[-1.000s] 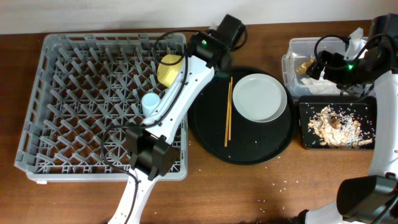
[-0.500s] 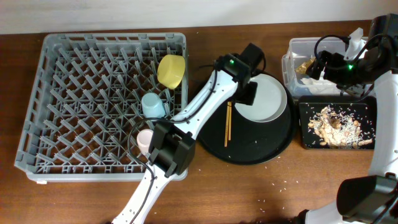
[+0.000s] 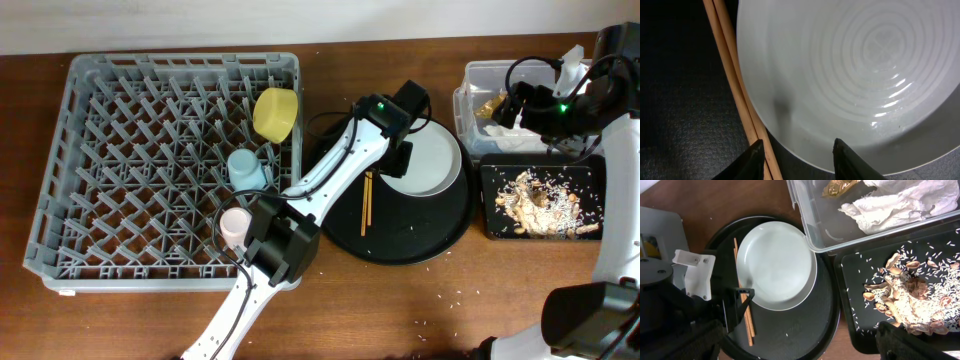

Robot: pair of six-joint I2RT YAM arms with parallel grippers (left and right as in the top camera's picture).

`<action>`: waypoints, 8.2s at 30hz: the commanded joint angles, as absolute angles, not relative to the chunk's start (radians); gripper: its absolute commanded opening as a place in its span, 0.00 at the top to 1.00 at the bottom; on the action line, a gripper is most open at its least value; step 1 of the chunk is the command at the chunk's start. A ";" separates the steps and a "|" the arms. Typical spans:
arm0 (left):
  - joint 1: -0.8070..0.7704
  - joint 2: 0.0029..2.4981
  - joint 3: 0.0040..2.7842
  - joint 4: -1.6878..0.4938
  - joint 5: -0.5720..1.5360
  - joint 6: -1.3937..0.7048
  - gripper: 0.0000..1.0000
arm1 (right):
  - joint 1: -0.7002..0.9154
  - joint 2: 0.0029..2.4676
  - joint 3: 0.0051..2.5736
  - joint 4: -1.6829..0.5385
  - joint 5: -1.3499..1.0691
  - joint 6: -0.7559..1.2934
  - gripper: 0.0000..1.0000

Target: Sort waste into correct bins and load items into the dishwasher rack

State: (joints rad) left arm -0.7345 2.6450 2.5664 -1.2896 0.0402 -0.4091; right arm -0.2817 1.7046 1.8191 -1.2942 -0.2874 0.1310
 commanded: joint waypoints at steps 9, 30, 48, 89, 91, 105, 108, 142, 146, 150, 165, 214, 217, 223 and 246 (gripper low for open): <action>-0.747 2.697 2.566 -1.273 0.027 -0.434 0.73 | -0.282 1.708 1.816 -1.296 -0.276 0.127 0.01; -0.685 2.719 2.780 -1.433 -0.012 -0.433 0.46 | -0.282 1.708 1.816 -1.297 -0.275 0.127 0.01; -0.704 2.795 2.769 -1.424 -0.069 -0.430 0.99 | -0.282 1.708 1.816 -1.303 -0.276 0.127 0.01; -0.275 2.344 2.449 -1.180 -0.805 0.065 0.48 | -0.282 1.708 1.816 -1.302 -0.275 0.127 0.01; -0.294 2.344 2.451 -1.177 -0.804 0.065 0.42 | -0.282 1.708 1.816 -1.302 -0.275 0.127 0.01; -0.403 2.235 2.530 -1.345 0.217 -0.014 0.43 | -0.282 1.708 1.816 -1.303 -0.276 0.127 0.01; -0.481 2.289 2.421 -1.378 0.213 -0.015 0.47 | -0.282 1.708 1.816 -1.303 -0.276 0.127 0.02; -0.674 2.505 2.275 -1.287 -0.001 -0.116 0.99 | -0.282 1.708 1.816 -1.302 -0.276 0.128 0.02; -0.596 2.473 2.708 -1.633 -0.104 -0.116 0.99 | -0.282 1.708 1.816 -1.302 -0.276 0.131 0.01; -0.455 2.323 2.817 -1.688 -0.114 -0.120 0.99 | -0.282 1.708 1.816 -1.302 -0.276 0.131 0.02; -0.352 1.909 1.990 -1.641 0.012 -0.272 0.99 | -0.282 1.708 1.816 -1.302 -0.276 0.131 0.01; -0.619 2.425 1.991 -1.128 -0.021 -0.051 0.60 | -0.282 1.708 1.816 -1.302 -0.276 0.131 0.02; -0.619 2.428 1.991 -1.126 -0.022 -0.051 0.85 | -0.282 1.708 1.816 -1.302 -0.276 0.131 0.01; -0.619 2.427 2.128 -1.253 -0.022 -0.069 1.00 | -0.282 1.708 1.816 -1.302 -0.276 0.131 0.02; -0.512 2.008 1.776 -1.396 -0.176 -0.501 0.99 | -0.282 1.708 1.816 -1.302 -0.276 0.131 0.01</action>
State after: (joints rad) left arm -0.5003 2.0300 1.9240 -1.4895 -0.1738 -0.4740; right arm -0.2817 1.7054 1.8153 -1.3037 -0.2844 0.1310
